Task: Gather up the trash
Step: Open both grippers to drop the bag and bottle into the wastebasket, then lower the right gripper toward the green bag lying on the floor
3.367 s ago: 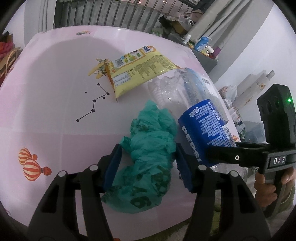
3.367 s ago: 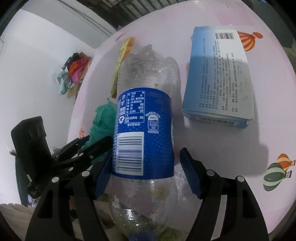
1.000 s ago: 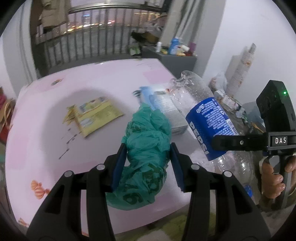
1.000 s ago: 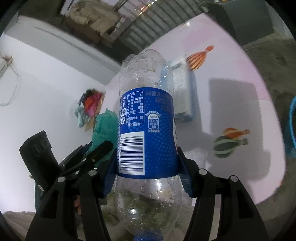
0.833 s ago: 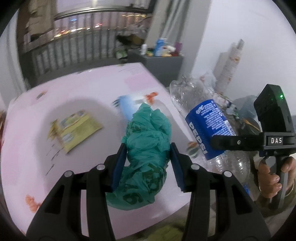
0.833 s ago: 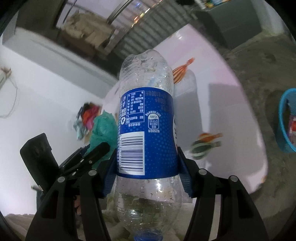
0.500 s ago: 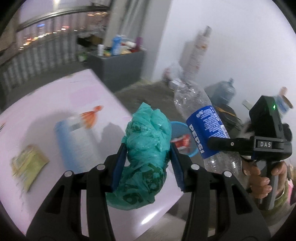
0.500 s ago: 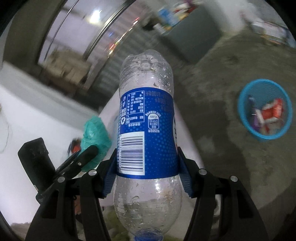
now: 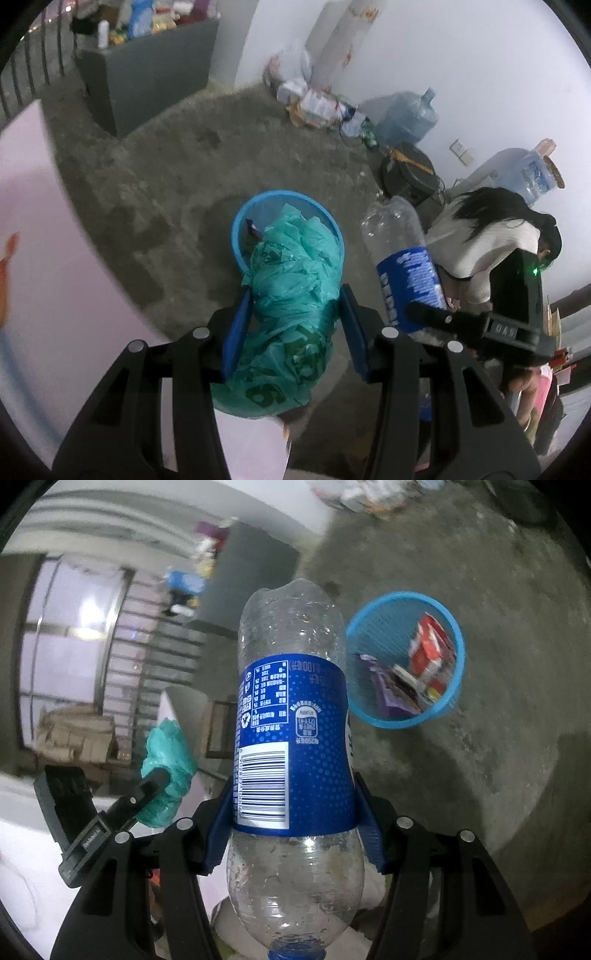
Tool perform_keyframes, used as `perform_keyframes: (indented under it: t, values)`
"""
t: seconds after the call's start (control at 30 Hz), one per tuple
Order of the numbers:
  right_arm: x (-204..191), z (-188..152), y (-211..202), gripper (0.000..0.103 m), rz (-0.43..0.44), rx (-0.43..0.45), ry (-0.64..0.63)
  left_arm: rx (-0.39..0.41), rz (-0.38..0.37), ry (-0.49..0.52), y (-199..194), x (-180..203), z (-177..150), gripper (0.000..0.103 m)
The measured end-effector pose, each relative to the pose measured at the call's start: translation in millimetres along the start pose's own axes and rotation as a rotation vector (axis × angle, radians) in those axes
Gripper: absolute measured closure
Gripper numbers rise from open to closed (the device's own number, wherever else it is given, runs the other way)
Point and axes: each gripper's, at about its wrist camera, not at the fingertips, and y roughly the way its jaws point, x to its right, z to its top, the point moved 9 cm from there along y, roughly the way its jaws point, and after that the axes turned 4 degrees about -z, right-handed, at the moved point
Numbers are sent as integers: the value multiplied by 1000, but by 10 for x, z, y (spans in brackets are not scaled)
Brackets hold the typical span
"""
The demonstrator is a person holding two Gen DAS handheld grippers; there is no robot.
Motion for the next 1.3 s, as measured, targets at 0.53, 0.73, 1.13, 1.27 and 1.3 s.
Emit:
perform_keyframes:
  t: [0.53,0.73,1.13,1.27,1.3]
  values:
    - [637,955,1295,29,-260,-2,54,-78,-22,-78,980,-140,651,39]
    - [683,694,1167,29,-287,-5,45,-36,0,-48,597,-218,435,39]
    - [-14,481,587,29,-226,94,-115,259,20,-68,-1117,-541,58,39]
    - [-337,485,654,29,-212,84,-186,339,64,-115,-1623,-838,-94,39]
    - [-419,488,692,29,-211,80,-208,358,80,-127,-1754,-939,-144,39]
